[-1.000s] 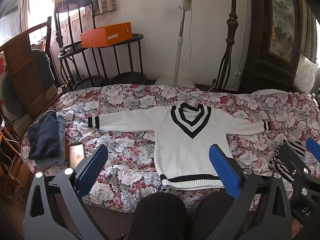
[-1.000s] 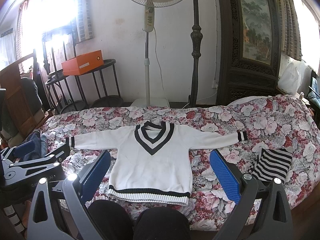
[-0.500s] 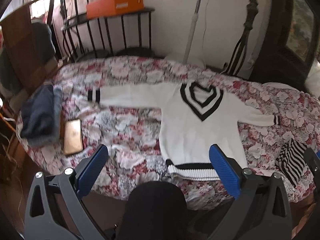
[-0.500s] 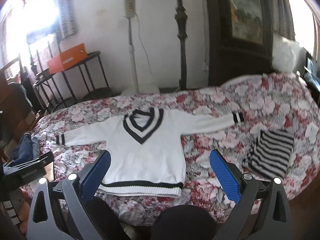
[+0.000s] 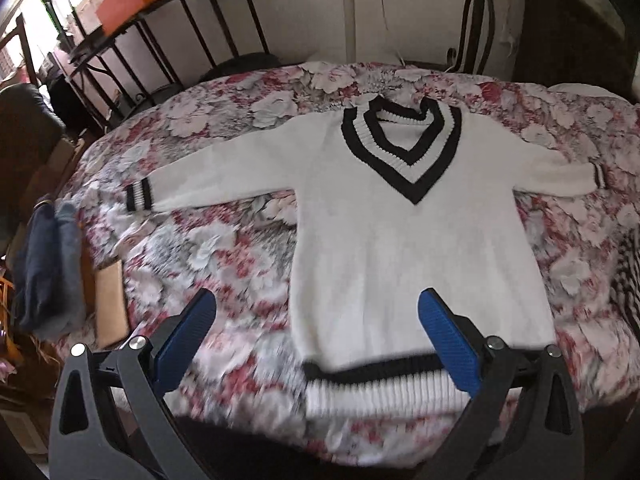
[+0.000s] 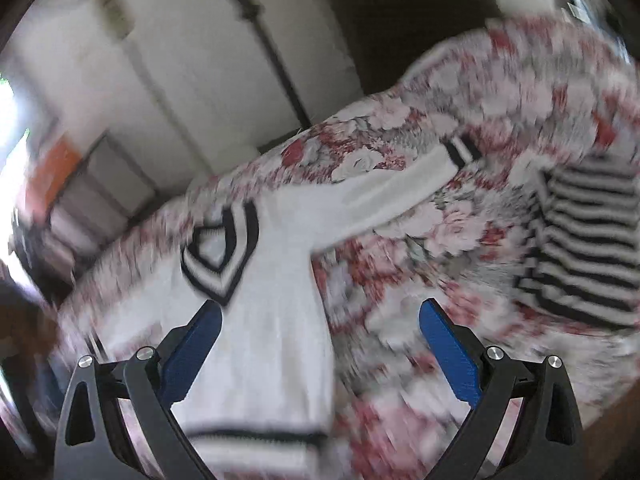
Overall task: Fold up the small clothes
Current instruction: 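Move the right tool to the sweater's striped cuff and grasp it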
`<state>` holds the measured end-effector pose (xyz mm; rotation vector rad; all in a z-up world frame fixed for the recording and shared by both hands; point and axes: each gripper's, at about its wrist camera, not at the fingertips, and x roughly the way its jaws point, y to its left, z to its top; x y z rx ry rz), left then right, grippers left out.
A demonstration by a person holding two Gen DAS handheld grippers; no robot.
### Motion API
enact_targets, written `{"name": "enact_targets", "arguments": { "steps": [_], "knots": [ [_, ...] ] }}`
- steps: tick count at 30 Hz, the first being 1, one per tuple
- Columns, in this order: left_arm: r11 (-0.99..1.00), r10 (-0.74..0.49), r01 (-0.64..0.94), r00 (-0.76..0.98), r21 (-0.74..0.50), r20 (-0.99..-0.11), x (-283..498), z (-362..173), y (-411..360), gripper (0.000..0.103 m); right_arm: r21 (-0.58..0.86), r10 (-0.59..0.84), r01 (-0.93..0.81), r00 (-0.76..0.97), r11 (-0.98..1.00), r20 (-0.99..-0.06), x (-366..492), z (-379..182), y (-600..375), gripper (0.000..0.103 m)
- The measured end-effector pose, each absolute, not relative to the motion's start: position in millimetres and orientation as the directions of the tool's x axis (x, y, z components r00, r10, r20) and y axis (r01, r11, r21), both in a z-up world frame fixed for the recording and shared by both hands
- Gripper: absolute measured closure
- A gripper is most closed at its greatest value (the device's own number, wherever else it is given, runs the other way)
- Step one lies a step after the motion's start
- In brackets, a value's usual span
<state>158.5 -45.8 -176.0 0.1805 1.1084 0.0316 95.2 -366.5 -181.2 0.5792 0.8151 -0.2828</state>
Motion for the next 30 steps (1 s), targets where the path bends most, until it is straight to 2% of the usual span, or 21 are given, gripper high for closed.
{"name": "enact_targets", "arguments": {
  "steps": [3, 8, 11, 14, 17, 19, 25, 27, 30],
  "knots": [
    [0.985, 0.123, 0.056, 0.440, 0.164, -0.890, 194.9, -189.8, -53.9, 0.005, 0.495, -0.008, 0.495, 0.713, 0.714, -0.701, 132.6, -198.4, -407.7, 0.003],
    [0.983, 0.138, 0.052, 0.440, 0.178, -0.888, 256.4, -217.3, -74.2, 0.005, 0.621, -0.070, 0.551, 0.777, 0.558, -0.626, 175.8, -235.6, -487.7, 0.004],
    [0.980, 0.143, 0.061, 0.434, 0.187, -0.889, 280.1, -238.0, -86.0, 0.005, 0.658, -0.126, 0.589, 0.782, 0.468, -0.611, 173.9, -269.0, -531.1, 0.007],
    [0.980, 0.143, 0.064, 0.428, 0.188, -0.892, 296.1, -267.4, -93.7, 0.005, 0.660, -0.154, 0.652, 0.745, 0.372, -0.649, 168.2, -304.9, -568.3, 0.013],
    [0.985, 0.141, 0.035, 0.380, 0.166, -0.914, 304.6, -294.3, -91.4, 0.005, 0.747, -0.127, 0.621, 0.782, 0.236, -0.610, 165.2, -331.0, -600.2, 0.014],
    [0.992, 0.100, 0.045, 0.335, 0.122, -0.937, 310.9, -305.6, -92.5, 0.005, 0.754, -0.154, 0.620, 0.785, 0.219, -0.600, 166.2, -337.5, -612.7, 0.014],
    [0.982, 0.147, 0.066, 0.309, 0.175, -0.940, 313.6, -325.6, -98.3, 0.005, 0.794, -0.098, 0.566, 0.823, 0.222, -0.560, 193.4, -363.0, -632.2, 0.033],
    [0.983, 0.140, 0.074, 0.303, 0.169, -0.943, 313.9, -328.9, -100.6, 0.005, 0.793, -0.095, 0.559, 0.827, 0.240, -0.554, 201.3, -366.8, -634.6, 0.043],
    [0.977, 0.150, 0.101, 0.311, 0.190, -0.938, 311.9, -331.0, -106.6, 0.005, 0.786, -0.075, 0.556, 0.826, 0.269, -0.558, 210.3, -372.7, -635.9, 0.047]
  ]
}}
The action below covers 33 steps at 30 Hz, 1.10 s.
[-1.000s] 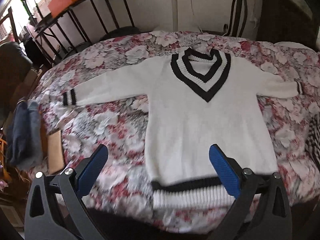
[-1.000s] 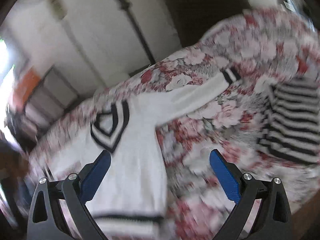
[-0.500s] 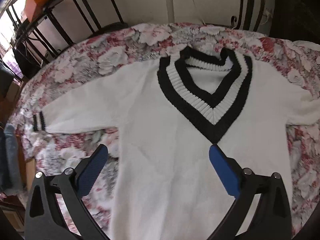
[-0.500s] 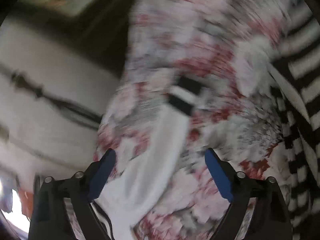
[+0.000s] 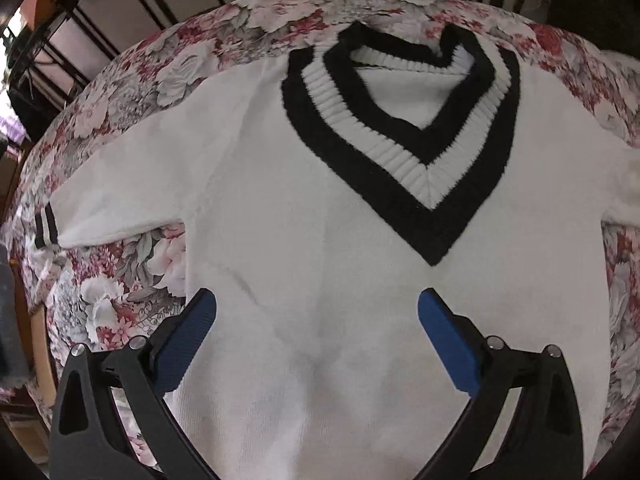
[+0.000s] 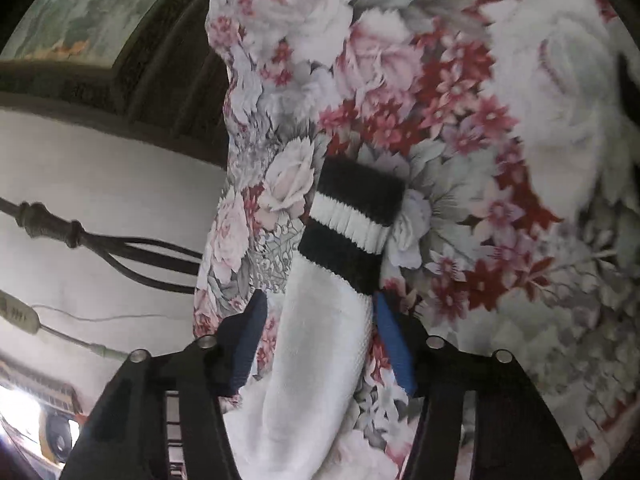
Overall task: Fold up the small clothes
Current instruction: 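Move the right tool to the sweater's striped cuff and grasp it, then carry the gripped sleeve across the sweater body toward the other sleeve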
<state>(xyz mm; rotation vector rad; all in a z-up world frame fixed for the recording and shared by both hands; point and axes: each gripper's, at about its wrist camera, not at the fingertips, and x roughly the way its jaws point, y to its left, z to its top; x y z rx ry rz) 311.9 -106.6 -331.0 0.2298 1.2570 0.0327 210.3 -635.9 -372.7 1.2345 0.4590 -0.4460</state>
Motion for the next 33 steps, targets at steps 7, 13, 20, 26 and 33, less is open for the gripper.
{"name": "enact_targets", "arguments": {
  "steps": [7, 13, 20, 26, 33],
  "knots": [
    [0.967, 0.161, 0.145, 0.302, 0.212, -0.940, 306.5, -339.2, -117.4, 0.005, 0.784, -0.091, 0.574, 0.816, 0.236, -0.570, 208.5, -384.0, -642.6, 0.058],
    [0.966, 0.163, 0.147, 0.295, 0.213, -0.942, 305.6, -340.6, -119.0, 0.005, 0.780, -0.061, 0.571, 0.815, 0.255, -0.577, 209.1, -387.9, -644.6, 0.094],
    [0.974, 0.134, 0.137, 0.293, 0.180, -0.947, 307.6, -331.0, -118.1, 0.005, 0.758, -0.089, 0.572, 0.812, 0.313, -0.576, 203.1, -351.3, -636.7, 0.094],
    [0.979, 0.093, 0.144, 0.314, 0.144, -0.945, 305.4, -309.3, -118.9, 0.005, 0.708, -0.114, 0.563, 0.810, 0.426, -0.576, 206.1, -305.0, -612.4, 0.094],
    [0.990, 0.046, 0.108, 0.324, 0.086, -0.945, 312.0, -287.9, -106.6, 0.005, 0.641, -0.090, 0.489, 0.830, 0.592, -0.550, 226.2, -251.2, -560.8, 0.094]
  ]
}}
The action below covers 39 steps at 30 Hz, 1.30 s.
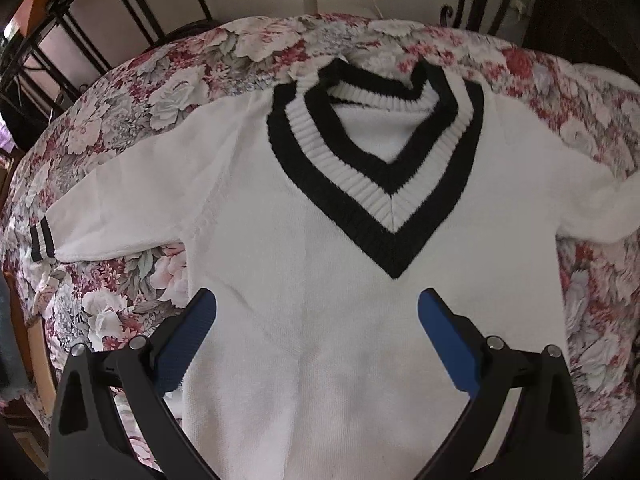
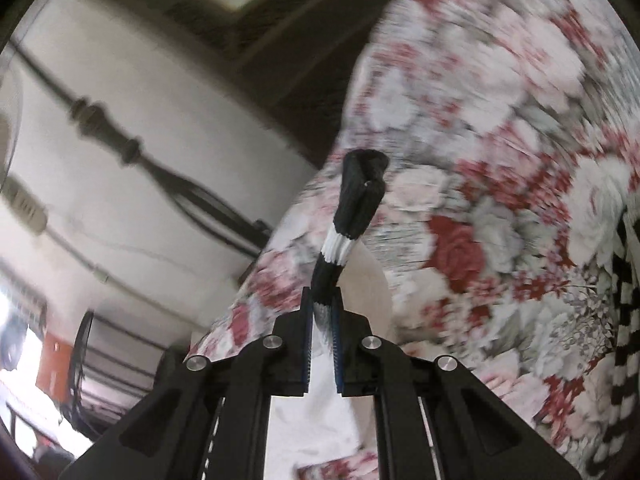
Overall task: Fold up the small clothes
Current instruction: 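Carry the gripped sleeve across the sweater body toward the other sleeve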
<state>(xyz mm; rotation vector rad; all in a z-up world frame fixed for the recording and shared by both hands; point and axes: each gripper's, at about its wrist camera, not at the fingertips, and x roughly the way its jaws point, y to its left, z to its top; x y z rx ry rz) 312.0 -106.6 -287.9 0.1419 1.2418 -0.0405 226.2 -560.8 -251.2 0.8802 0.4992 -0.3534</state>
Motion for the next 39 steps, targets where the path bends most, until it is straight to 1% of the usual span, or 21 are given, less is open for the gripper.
{"name": "enact_targets", "arguments": {
  "steps": [7, 14, 20, 25, 31, 33, 39],
  "knots": [
    [1.000, 0.002, 0.026, 0.352, 0.012, -0.936, 321.2, -265.3, -79.8, 0.005, 0.614, -0.028, 0.401, 0.850, 0.680, -0.525, 246.5, -218.6, -503.7, 0.094],
    [0.998, 0.017, -0.061, 0.375, -0.007, -0.927, 329.9, -253.7, -47.2, 0.005, 0.582, 0.046, 0.304, 0.859, 0.754, -0.509, 281.8, -197.1, -431.4, 0.094],
    [0.996, 0.007, -0.089, 0.378, -0.029, -0.926, 329.9, -249.2, -22.7, 0.005, 0.536, 0.114, 0.213, 0.851, 0.817, -0.513, 302.8, -184.3, -360.3, 0.094],
    [0.992, 0.018, -0.123, 0.376, -0.031, -0.926, 328.9, -247.7, 1.8, 0.005, 0.484, 0.176, 0.144, 0.813, 0.863, -0.555, 320.2, -194.2, -302.4, 0.094],
    [0.973, -0.007, -0.211, 0.362, -0.089, -0.932, 330.8, -250.5, 40.0, 0.005, 0.424, 0.224, 0.074, 0.760, 0.903, -0.610, 341.1, -217.3, -243.4, 0.094],
    [0.971, 0.006, -0.225, 0.365, -0.081, -0.931, 330.7, -251.5, 46.2, 0.005, 0.404, 0.235, 0.058, 0.734, 0.913, -0.637, 349.8, -230.6, -226.0, 0.094],
    [0.972, 0.061, -0.232, 0.364, -0.027, -0.929, 333.5, -254.0, 57.2, 0.005, 0.379, 0.261, 0.024, 0.685, 0.925, -0.681, 366.6, -258.1, -194.7, 0.094]
  ]
}}
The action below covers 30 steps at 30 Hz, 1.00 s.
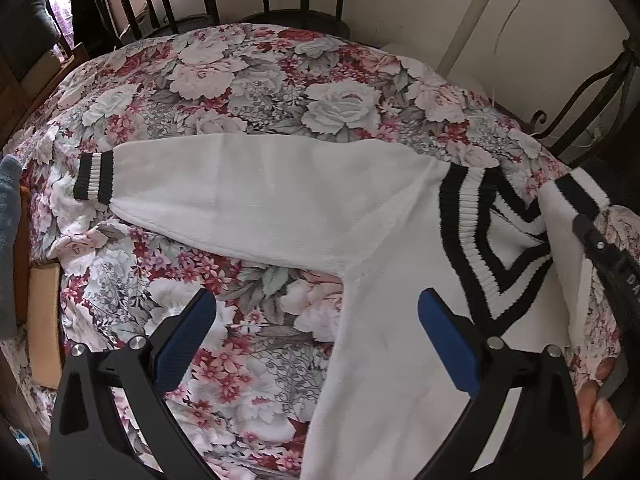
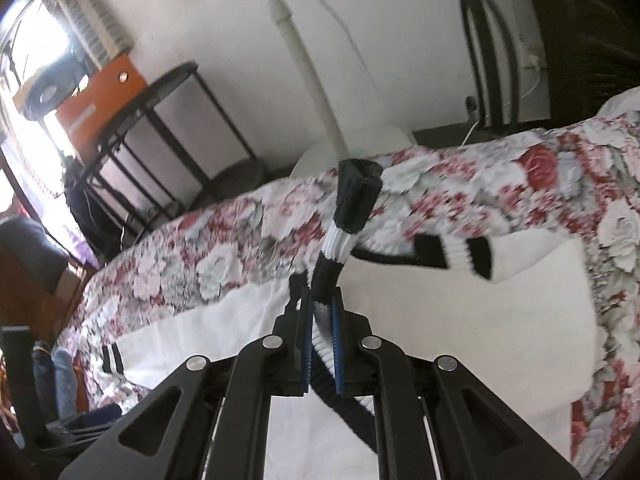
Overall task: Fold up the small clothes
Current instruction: 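Carry the gripped sleeve across the sweater body toward the other sleeve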
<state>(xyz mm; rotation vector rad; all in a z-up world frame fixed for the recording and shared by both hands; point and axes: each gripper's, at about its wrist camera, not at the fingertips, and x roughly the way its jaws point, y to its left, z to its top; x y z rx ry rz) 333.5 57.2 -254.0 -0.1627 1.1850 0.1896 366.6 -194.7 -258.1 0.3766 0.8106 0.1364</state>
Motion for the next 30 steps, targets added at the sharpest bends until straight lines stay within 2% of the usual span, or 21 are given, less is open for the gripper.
{"name": "enact_targets", "arguments": {
  "steps": [10, 16, 18, 21, 22, 26, 30],
  "knots": [
    [0.974, 0.089, -0.226, 0.243, 0.033, -0.966, 357.5, -299.4, 50.7, 0.005, 0.328, 0.268, -0.002, 0.585, 0.945, -0.766, 372.7, -311.2, -170.4, 0.094],
    [0.973, -0.001, -0.226, 0.191, -0.045, -0.982, 364.0, -312.6, 43.8, 0.005, 0.347, 0.322, -0.018, 0.418, 0.938, -0.849, 380.6, -364.5, -158.2, 0.090],
    [0.972, -0.020, -0.225, 0.180, -0.061, -0.983, 371.5, -316.6, 40.1, 0.005, 0.377, 0.354, -0.027, 0.412, 0.926, -0.840, 378.3, -359.9, -162.8, 0.086],
    [0.970, -0.050, -0.227, 0.174, -0.089, -0.983, 385.8, -324.4, 32.1, 0.005, 0.434, 0.418, -0.060, 0.417, 0.899, -0.807, 368.9, -340.8, -173.3, 0.069],
    [0.967, -0.068, -0.231, 0.171, -0.107, -0.983, 389.7, -326.9, 29.0, 0.005, 0.423, 0.412, -0.076, 0.429, 0.903, -0.804, 364.2, -333.4, -176.1, 0.068],
    [0.933, -0.252, -0.220, 0.167, -0.285, -0.953, 398.7, -335.2, 5.9, 0.005, 0.380, 0.395, -0.129, 0.456, 0.916, -0.798, 346.9, -308.9, -196.5, 0.067],
    [0.952, -0.220, -0.180, 0.167, -0.249, -0.961, 408.8, -347.7, -11.1, 0.005, 0.362, 0.341, -0.062, 0.508, 0.930, -0.791, 335.9, -295.5, -247.9, 0.066]
  ]
}}
